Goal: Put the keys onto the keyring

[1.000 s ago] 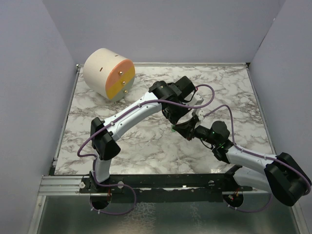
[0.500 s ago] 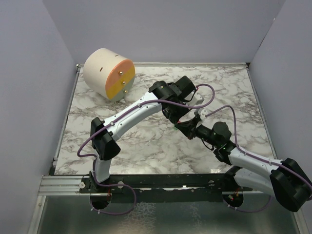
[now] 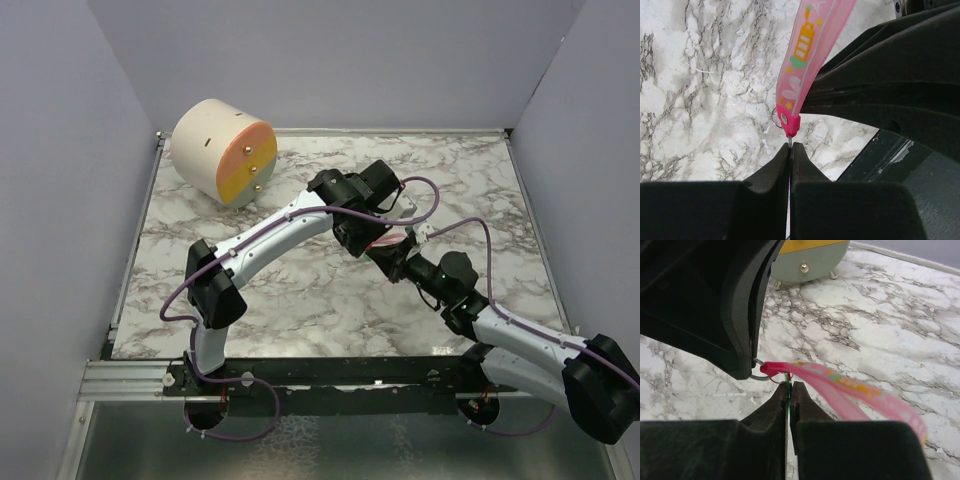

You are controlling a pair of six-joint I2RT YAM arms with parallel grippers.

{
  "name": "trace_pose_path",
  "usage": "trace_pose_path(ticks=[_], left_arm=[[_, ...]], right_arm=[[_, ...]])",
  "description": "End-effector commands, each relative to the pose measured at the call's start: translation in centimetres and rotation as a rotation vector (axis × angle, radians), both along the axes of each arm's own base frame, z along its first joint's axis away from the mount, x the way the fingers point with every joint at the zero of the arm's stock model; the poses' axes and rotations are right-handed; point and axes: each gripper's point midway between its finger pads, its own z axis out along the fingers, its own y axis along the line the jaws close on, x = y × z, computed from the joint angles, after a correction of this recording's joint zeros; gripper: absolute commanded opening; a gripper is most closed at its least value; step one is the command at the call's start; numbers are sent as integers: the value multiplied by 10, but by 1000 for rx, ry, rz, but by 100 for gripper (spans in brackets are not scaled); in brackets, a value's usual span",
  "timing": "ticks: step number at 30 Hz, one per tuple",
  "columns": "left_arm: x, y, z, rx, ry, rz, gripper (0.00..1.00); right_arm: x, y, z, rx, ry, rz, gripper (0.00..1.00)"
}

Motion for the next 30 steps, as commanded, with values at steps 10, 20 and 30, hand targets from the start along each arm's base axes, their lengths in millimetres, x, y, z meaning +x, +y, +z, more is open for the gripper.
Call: trace_pose_path(ticks=[10,20,30], left_arm=[[-15,9,11,2,16,-19,0],[-7,7,17,-6,-21,0,0],[6,2,32,-32,-87,27,0]], right_arm=[[8,-10,10,13,-42,-69,1],[5,-9,11,11,-49,-52,1],[-7,4,12,-7,-82,58,1]])
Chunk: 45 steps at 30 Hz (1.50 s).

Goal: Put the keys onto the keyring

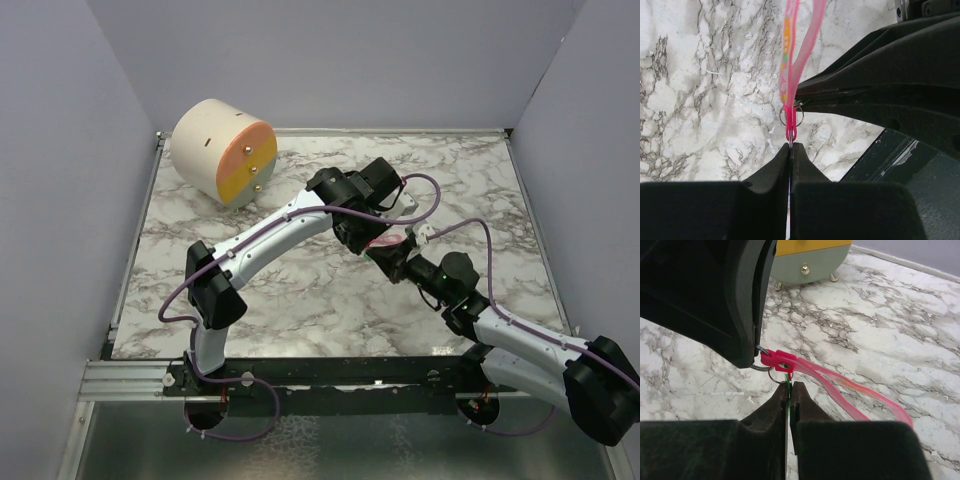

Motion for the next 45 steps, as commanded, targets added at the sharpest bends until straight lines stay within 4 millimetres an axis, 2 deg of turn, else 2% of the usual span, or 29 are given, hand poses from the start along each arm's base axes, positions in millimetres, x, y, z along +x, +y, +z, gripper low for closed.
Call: trace_pose_path(ticks=[1,12,21,22,24,26,28,33,37,45], left_arm=[[3,1,26,-37,-60,17,0],[-1,0,19,-30,-34,4,0],[6,-2,29,-45,-72,21,0],[8,-2,32,-48,-86,29,0],[14,-2,38,-59,-118,51,0],[20,-2,45,-77,-151,65,0],[26,-2,52,-93,-182,80,0],[41,4,65,-96,-267,128,0],[45,3,76,-148,-313,142,0],[34,-8,98,-355,-375,67,0]], right_arm=[[-7,6,8,1,-59,63,1],[-14,10,16,20,-94,109,1],[-22,16,15,11,-101,167,1],[-23,16,13,7,-95,171,7],[-20,16,11,1,-79,161,27],[-18,14,10,2,-71,138,38],[-15,10,9,2,-67,109,45],[-10,0,11,16,-62,40,47],[3,-18,10,30,-24,-90,48],[1,-33,17,58,-77,-154,52]])
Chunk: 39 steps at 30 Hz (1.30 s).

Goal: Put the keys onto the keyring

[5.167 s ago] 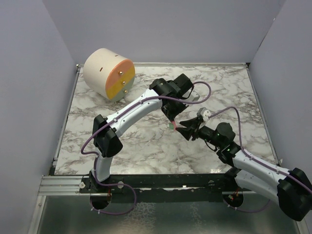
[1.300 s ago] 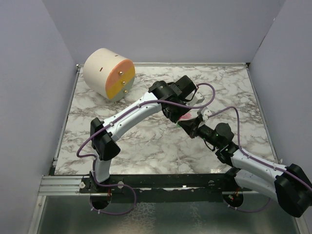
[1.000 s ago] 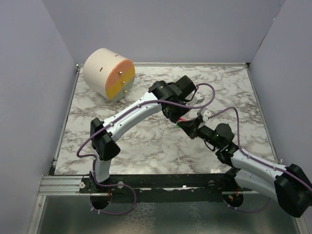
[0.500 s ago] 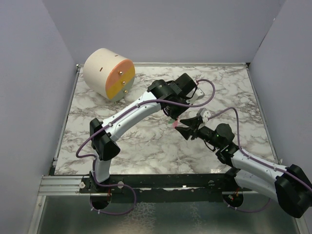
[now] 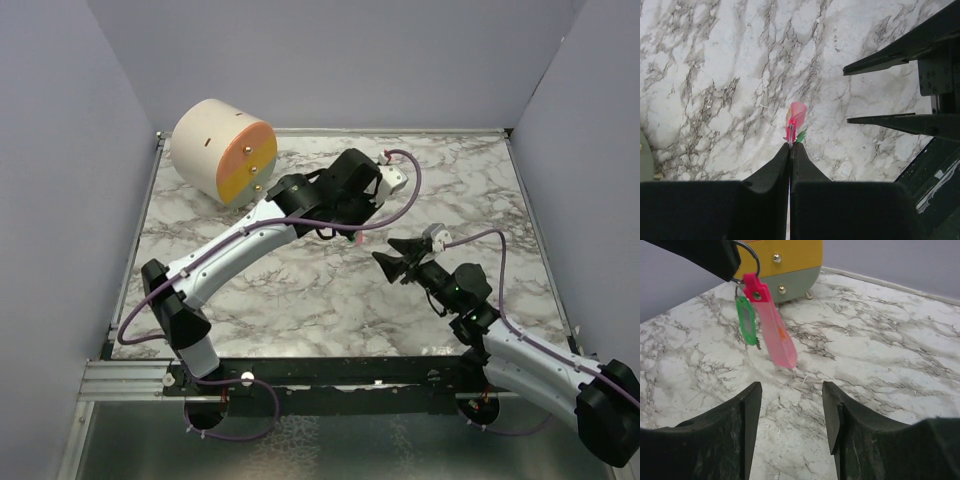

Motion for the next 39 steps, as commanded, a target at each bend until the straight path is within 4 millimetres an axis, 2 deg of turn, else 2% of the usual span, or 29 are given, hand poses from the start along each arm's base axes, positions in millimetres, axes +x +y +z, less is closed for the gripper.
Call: trace_pose_path(ticks=[1,5,9,14,19,21,23,27,33,39], left_arm=[[-4,-16,42,-206,-100,-76,0],[-22,-26,45,-274,-52,-165,0],[-34,-31,38,-292,-3,-215,0],[-39,-33,34,-308,18,-228,0],[-44,-34,38,-337,28,-242,0],[-45,-34,41,-347,28,-242,0],[-46,-33,43,-351,23,-241,0],[-47,-30,45,-354,20,-236,0],[-41,-25,42,-337,3,-197,0],[-22,-18,35,-309,-30,-98,0]], right_arm=[[5,-12,-2,-2,-17,-68,54],[5,-6,-6,-16,-37,-38,56],[3,3,-8,-31,-60,11,58],[3,8,-6,-34,-86,40,59],[15,10,2,-53,-104,13,57],[19,12,3,-60,-103,7,53],[22,13,3,-65,-101,3,44],[24,10,7,-57,-107,-14,14],[17,4,15,-49,-116,-23,7],[15,1,7,-70,-55,-27,5]])
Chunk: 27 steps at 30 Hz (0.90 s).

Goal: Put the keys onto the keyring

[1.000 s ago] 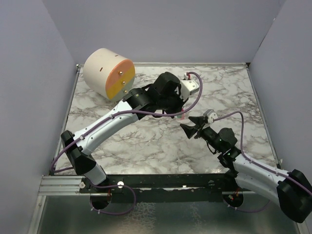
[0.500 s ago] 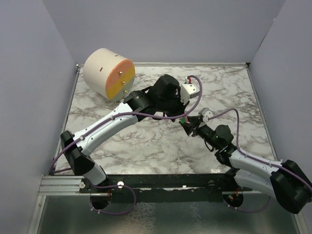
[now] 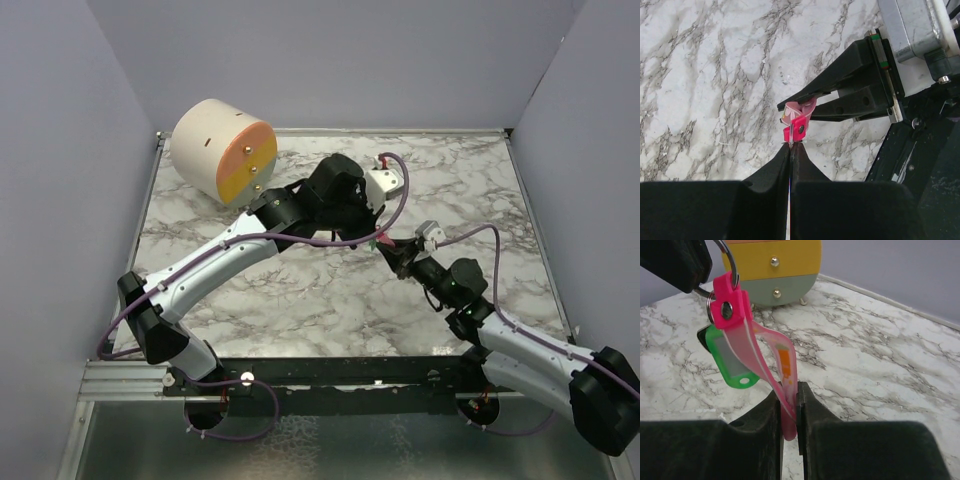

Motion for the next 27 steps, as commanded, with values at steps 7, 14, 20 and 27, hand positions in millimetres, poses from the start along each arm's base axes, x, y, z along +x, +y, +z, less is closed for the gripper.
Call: trace_pose_path(ticks=[7,14,20,27], left_arm=[[67,27,12,-17,-107,298,46],[104,47,-2,-17,-137,453,55],[100,59,-18,-69,-162,495,55],[84,84,-39,-106,-175,544,55]], right_arm=[[15,0,-9,-92,221,-65,1],[17,-14,-13,-256,457,-150,1],[22,-25,-1,-299,471,-217,1],[57,-41,-25,-475,559,-401,1]])
